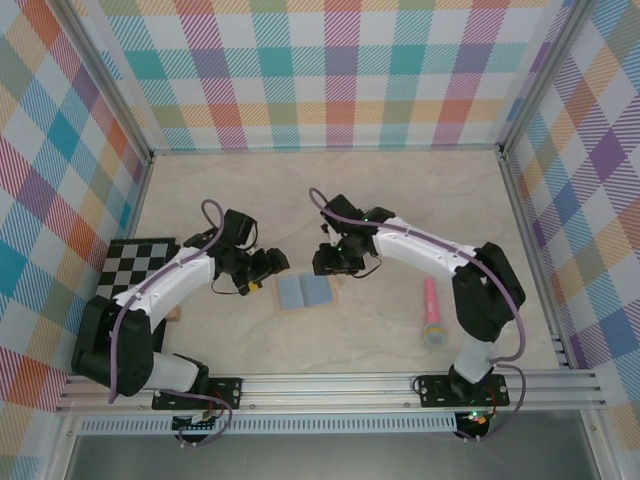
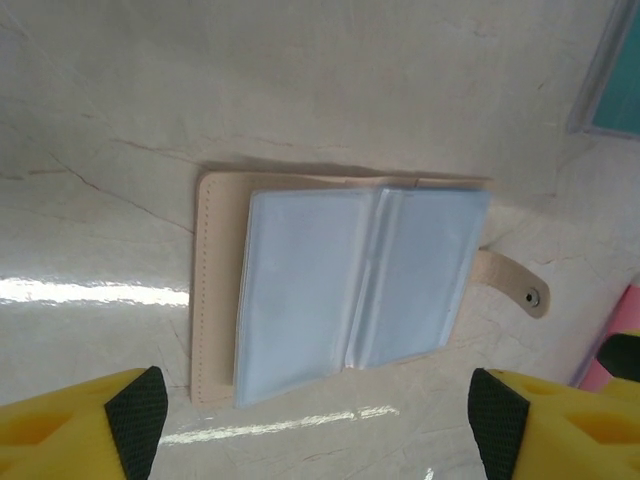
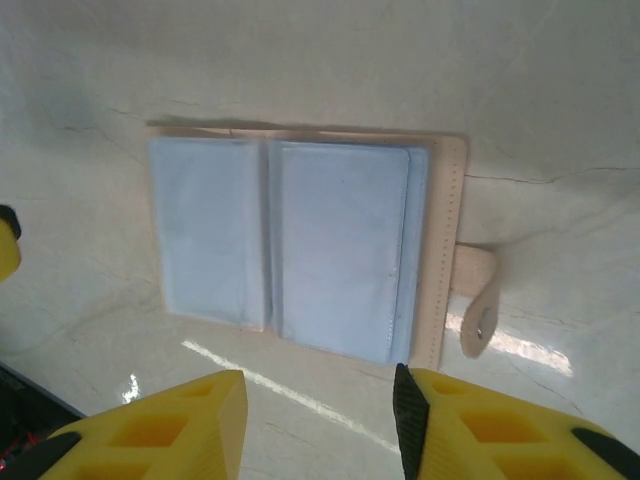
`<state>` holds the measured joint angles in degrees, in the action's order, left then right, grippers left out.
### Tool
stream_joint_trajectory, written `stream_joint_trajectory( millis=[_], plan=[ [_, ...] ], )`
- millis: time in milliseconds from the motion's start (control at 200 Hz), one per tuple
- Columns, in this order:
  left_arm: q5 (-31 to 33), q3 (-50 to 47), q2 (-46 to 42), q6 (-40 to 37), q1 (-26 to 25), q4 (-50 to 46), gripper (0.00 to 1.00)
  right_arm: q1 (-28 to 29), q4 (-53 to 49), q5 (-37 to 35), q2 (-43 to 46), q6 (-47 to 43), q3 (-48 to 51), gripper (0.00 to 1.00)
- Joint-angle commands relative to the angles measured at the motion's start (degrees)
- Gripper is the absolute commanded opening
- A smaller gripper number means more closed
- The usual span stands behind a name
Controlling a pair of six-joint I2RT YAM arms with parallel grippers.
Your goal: Take the credit cards out of the card holder
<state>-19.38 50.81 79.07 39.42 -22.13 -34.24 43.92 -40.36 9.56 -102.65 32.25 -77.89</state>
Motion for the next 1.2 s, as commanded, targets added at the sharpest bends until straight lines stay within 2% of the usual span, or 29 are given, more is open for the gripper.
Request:
stream_joint_trajectory(
  millis=[0,100,270,455,755,935,1085,1200],
  plan=[
    [0.8,-1.4,1.1,1.7,-1.7,0.8,0.77,0.2,1.8,1.3,-2.8,1.7,-2.1,0.43],
    [1.6,-1.9,2.3,2.3,-2.5,1.2,0.70,0.5,0.8,1.3,-5.8,0.8,-3.7,0.42],
    [1.2,-2.1,5.1,2.9,-3.1,2.8,0.51,0.6,0.2,1.1,-8.9,0.4,-5.2,0.42],
    [0.9,-1.4,8.3,3.1,-3.6,3.7,0.43,0.6,-0.2,0.4,-11.5,0.5,-5.7,0.42],
    [0.0,-0.1,12.4,1.1,-3.7,3.5,0.38,0.6,-2.3,-0.3,-14.9,0.2,-6.7,0.41],
    [-2.6,0.0,13.0,1.1,-3.7,6.1,0.24,0.6,-2.2,0.3,-15.7,0.5,-6.2,0.41],
    [-4.3,0.4,13.2,0.7,-3.7,7.0,0.07,0.6,-2.3,0.7,-16.2,1.0,-6.2,0.40],
    [-5.8,0.5,13.1,0.6,-3.7,8.3,0.00,0.6,-2.2,1.1,-16.8,1.1,-6.1,0.38]
  ],
)
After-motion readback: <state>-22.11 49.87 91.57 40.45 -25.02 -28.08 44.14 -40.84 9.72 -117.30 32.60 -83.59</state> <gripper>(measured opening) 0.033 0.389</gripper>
